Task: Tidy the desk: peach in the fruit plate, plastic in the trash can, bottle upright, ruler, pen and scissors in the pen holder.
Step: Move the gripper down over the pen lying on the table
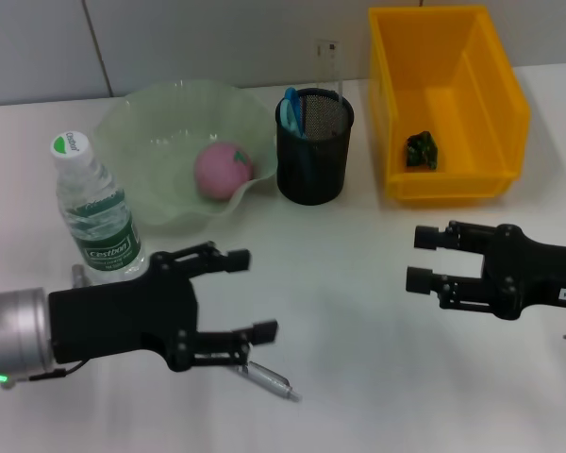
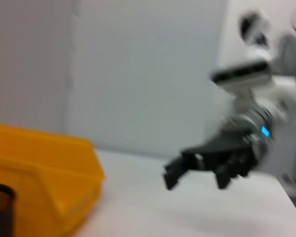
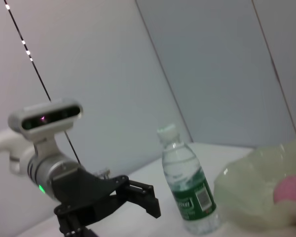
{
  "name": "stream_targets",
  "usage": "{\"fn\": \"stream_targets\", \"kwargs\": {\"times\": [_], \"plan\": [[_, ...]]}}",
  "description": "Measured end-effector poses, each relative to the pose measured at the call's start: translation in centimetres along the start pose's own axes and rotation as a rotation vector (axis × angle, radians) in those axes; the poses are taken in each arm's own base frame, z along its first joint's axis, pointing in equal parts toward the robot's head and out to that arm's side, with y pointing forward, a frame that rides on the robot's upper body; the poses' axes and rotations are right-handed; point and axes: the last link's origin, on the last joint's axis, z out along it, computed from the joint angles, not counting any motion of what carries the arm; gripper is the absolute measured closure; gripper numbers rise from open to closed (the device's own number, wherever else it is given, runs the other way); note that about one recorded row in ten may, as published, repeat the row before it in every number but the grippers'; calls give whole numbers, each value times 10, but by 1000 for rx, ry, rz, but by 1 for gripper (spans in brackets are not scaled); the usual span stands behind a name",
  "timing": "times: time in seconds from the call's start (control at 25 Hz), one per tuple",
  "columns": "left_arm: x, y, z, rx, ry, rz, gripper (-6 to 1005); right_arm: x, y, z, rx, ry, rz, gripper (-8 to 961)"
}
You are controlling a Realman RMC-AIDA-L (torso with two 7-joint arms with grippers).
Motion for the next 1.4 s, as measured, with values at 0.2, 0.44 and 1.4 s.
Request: {"fn": "stream_targets", "kwargs": {"times": [0.2,0.44,1.4], "plan": [[17,-6,15,-70,-205,71,138,-6,-5,-2,6,49,27,238],[39,-12,34,-109,-485,219,138,-14,-11,-1,8,62,100,239],[73,-15,92,-389,-965,688,139,-22,-24,-1,68,81,177,238]]}}
